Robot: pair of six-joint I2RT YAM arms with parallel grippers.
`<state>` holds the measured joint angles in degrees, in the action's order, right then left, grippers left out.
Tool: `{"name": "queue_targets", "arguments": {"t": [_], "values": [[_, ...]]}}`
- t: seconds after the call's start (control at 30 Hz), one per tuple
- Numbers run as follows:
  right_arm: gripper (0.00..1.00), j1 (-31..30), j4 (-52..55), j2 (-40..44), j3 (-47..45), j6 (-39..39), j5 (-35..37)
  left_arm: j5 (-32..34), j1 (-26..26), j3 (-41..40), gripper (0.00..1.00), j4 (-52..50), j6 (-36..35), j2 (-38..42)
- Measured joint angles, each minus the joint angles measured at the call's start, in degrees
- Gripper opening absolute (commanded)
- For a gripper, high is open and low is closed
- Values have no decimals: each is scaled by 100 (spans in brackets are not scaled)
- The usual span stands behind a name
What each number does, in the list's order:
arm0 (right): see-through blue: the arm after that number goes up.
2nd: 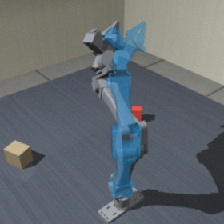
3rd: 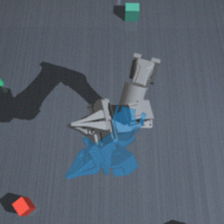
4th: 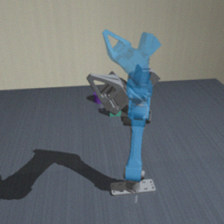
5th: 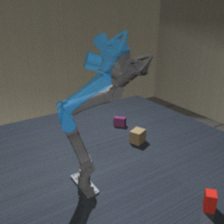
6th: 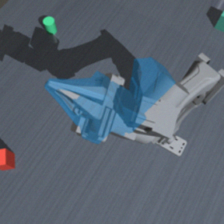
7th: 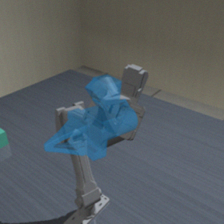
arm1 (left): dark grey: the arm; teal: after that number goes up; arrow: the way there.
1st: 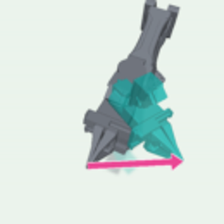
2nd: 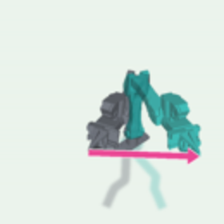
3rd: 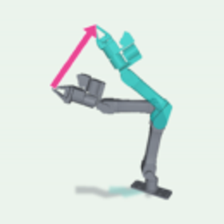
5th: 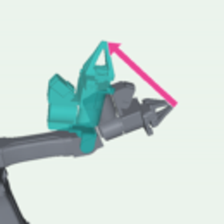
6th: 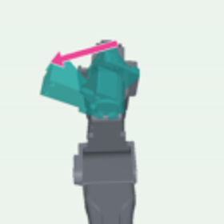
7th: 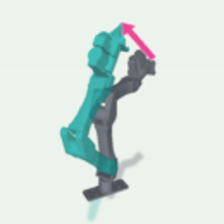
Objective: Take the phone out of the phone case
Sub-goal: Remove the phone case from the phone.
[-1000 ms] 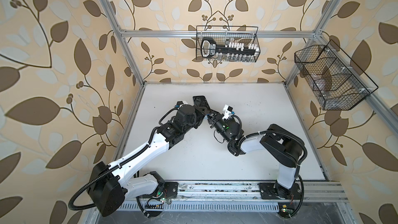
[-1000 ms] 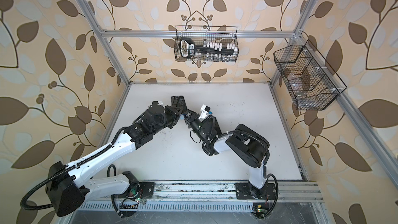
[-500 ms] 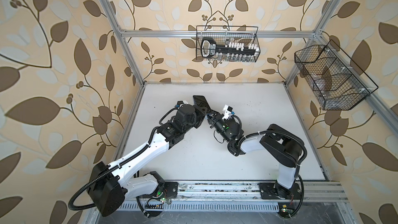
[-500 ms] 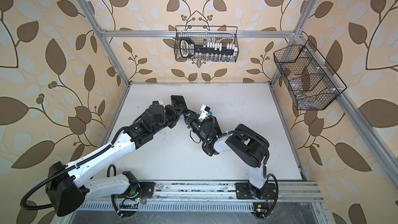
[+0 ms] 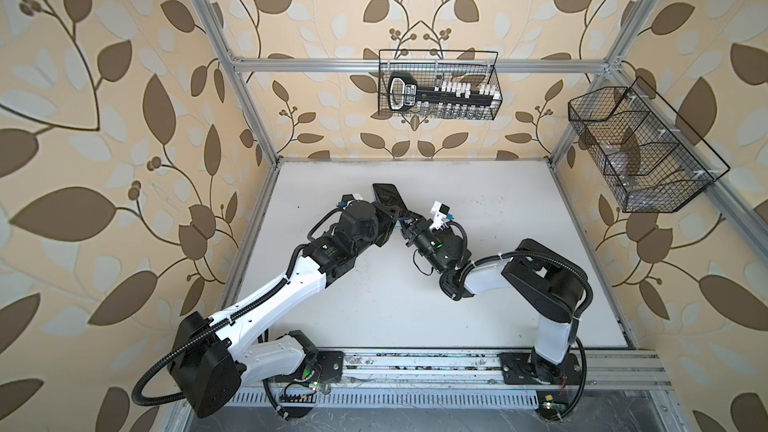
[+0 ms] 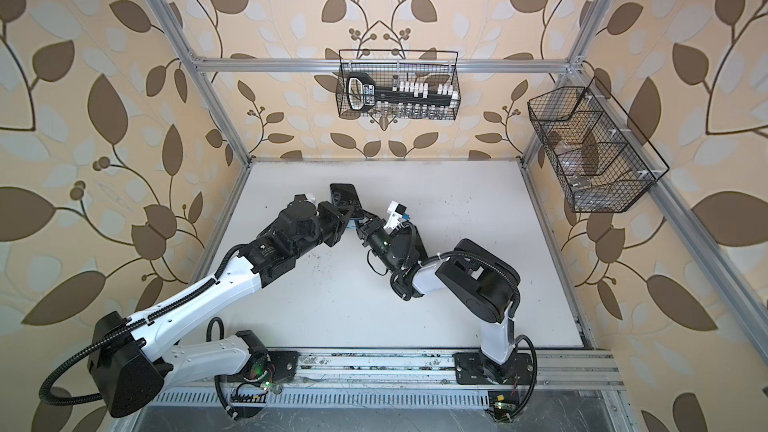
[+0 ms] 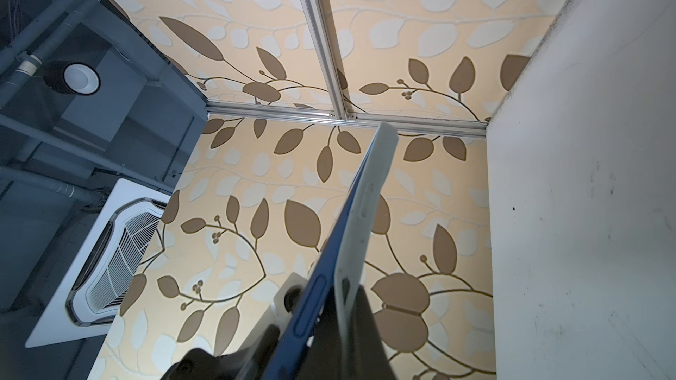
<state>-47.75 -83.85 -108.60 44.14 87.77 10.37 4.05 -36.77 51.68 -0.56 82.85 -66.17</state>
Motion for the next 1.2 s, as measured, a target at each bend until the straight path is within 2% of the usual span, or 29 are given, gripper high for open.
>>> {"name": "queue_targets", "arguments": {"t": [1.2], "values": [[0, 319, 146, 343, 0, -439, -656, -109, -79, -46, 0, 363, 310, 192]]}}
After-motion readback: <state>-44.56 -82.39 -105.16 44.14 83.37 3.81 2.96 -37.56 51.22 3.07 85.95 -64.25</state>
